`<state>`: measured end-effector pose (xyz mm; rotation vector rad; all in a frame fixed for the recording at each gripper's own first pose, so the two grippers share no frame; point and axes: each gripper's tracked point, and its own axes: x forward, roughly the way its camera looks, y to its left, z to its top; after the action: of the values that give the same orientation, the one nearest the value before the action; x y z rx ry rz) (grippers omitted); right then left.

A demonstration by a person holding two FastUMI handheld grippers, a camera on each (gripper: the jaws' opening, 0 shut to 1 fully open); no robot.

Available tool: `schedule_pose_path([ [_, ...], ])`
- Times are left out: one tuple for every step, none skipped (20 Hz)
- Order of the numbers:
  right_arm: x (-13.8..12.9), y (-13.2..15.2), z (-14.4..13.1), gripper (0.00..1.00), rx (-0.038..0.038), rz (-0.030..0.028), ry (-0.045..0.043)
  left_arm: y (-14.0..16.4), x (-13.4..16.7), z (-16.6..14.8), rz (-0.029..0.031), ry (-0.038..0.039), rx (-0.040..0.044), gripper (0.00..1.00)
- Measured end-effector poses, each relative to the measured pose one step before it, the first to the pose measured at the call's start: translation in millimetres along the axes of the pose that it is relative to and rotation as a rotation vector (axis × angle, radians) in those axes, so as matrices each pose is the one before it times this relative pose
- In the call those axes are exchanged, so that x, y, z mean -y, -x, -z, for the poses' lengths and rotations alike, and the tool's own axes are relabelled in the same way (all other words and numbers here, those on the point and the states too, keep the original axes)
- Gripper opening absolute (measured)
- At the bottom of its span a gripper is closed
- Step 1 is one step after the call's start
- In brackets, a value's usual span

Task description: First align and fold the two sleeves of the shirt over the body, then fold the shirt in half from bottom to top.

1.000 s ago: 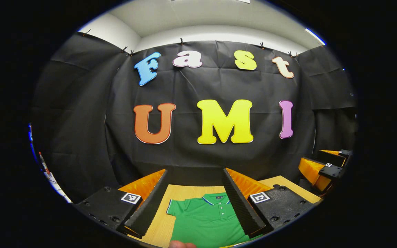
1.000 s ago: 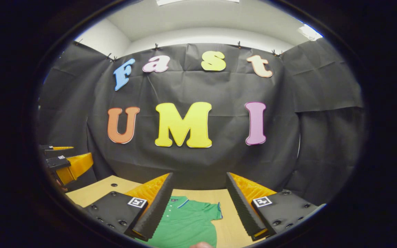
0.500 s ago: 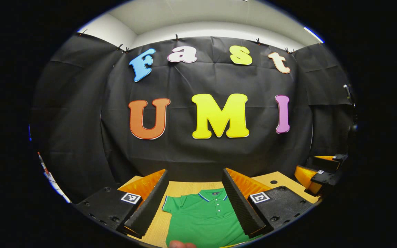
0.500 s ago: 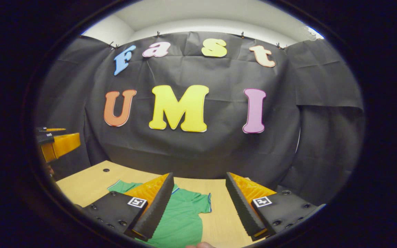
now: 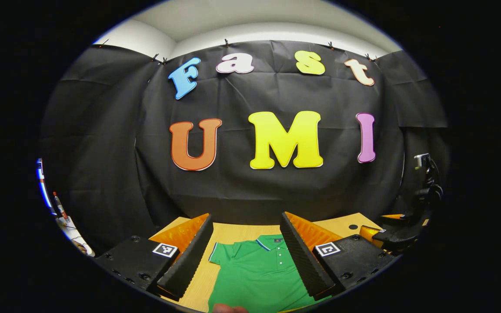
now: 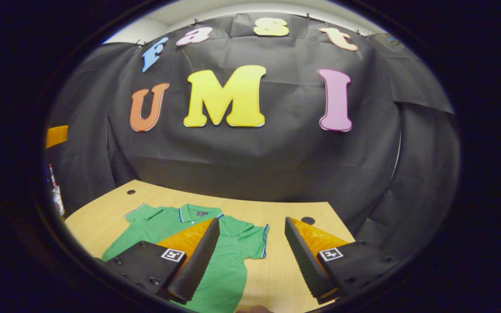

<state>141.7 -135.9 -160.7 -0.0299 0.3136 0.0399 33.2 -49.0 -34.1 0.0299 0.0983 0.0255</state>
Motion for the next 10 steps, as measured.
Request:
schedule_pose_path([
  [3.34,-13.41,5.13,0.95,-0.01423,-0.00046,-0.00303,-0.32,-2.1,0.54,-0.01443,-0.00318,-0.00391,0.99],
  [3.91,-12.83,7.78,0.95,-0.02025,0.00161,-0.00192,-0.45,-1.13,0.07,-0.00917,-0.00276,-0.00096,0.99],
  [2.58,-13.81,4.67,0.95,-0.01709,-0.00012,-0.00462,-1.21,-0.47,-1.0,-0.01043,-0.00227,-0.00167,0.99],
  [3.18,-14.7,5.91,0.95,-0.01706,-0.00119,-0.00553,-1.52,-0.35,0.2,-0.00993,-0.00349,-0.00458,0.99],
  [2.39,-12.55,5.97,0.95,-0.0188,-0.00002,-0.00168,-0.51,-0.19,-0.05,-0.00908,-0.0021,-0.00273,0.99],
  [1.48,-13.06,8.07,0.95,-0.0231,-0.00684,-0.00185,-1.06,-0.19,0.3,-0.00882,-0.00052,-0.0023,0.99],
  [0.7,-13.39,6.6,0.93,-0.0188,-0.01013,-0.00344,-1.28,1.14,2.59,-0.00103,0.00229,-0.00823,0.99],
  [-1.45,-11.67,8.44,0.96,-0.02569,-0.0119,-0.00277,-2.22,3.04,4.02,0.00333,0.00357,-0.0146,0.99],
  [1.37,-12.89,7.77,0.95,-0.0217,-0.00243,-0.00723,-1.6,0.67,2.97,-0.00515,0.00147,-0.01382,0.99],
  [2.13,-10.85,6.77,0.94,-0.01765,0.00124,-0.00817,-0.16,-0.32,2.92,-0.0066,0.00059,-0.00902,0.99],
])
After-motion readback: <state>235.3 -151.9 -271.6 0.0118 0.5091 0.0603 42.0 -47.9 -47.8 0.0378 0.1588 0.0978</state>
